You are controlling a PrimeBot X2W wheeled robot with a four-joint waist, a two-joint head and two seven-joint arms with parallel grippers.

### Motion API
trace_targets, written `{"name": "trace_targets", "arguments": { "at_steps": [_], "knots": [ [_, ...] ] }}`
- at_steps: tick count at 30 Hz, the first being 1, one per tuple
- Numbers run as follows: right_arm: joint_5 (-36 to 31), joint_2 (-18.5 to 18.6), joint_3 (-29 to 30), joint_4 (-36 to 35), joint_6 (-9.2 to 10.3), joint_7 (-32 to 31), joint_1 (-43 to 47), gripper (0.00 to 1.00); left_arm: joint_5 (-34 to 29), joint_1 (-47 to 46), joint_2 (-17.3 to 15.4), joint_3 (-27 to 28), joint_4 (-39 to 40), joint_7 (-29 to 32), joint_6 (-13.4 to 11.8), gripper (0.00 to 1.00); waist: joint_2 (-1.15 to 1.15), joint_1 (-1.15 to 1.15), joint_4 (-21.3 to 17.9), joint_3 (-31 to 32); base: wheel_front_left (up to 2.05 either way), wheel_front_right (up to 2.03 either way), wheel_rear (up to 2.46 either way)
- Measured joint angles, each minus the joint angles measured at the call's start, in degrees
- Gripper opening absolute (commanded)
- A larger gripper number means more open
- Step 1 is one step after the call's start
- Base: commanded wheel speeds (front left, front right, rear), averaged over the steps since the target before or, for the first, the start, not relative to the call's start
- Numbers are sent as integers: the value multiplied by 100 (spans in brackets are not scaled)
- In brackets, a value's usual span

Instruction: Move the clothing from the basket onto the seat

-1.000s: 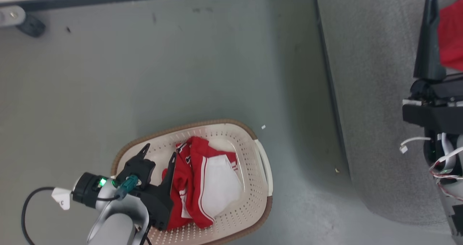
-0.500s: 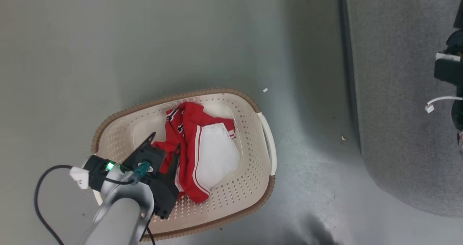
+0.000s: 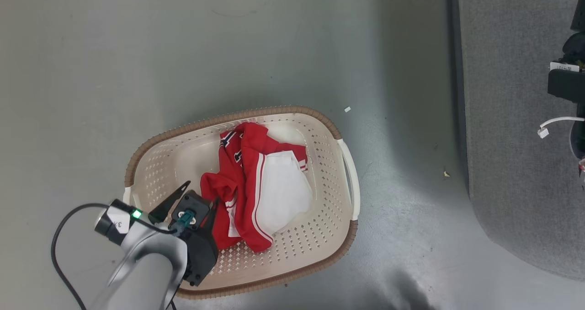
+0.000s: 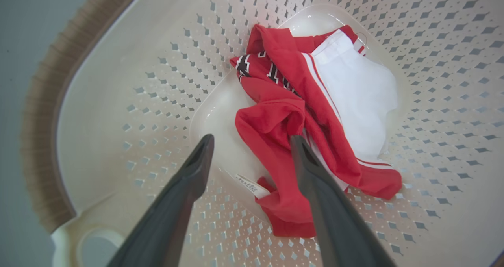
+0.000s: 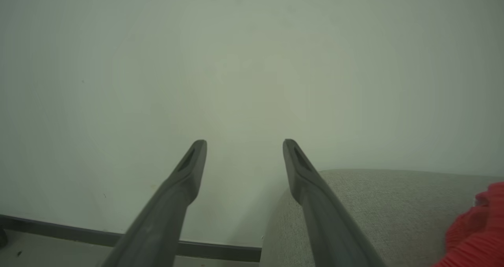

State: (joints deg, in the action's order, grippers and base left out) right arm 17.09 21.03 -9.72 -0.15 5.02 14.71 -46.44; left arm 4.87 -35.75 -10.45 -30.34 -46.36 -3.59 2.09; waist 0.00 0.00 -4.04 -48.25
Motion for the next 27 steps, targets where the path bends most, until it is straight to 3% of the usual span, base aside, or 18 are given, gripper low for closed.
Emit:
{"name": "trace_targets", "arguments": {
  "at_steps": [13, 27],
  "knots": [
    [-51, 87, 67, -74, -23, 1, 4, 100, -272, -470, 265, -338, -568, 97, 144, 100, 0, 0, -67, -92, 0, 0, 0],
    [-160, 166, 65, -310, -48, 1, 10, 100, -508, -973, 523, -527, -1155, 207, 92, 100, 0, 0, -35, -220, 0, 0, 0]
  ]
}}
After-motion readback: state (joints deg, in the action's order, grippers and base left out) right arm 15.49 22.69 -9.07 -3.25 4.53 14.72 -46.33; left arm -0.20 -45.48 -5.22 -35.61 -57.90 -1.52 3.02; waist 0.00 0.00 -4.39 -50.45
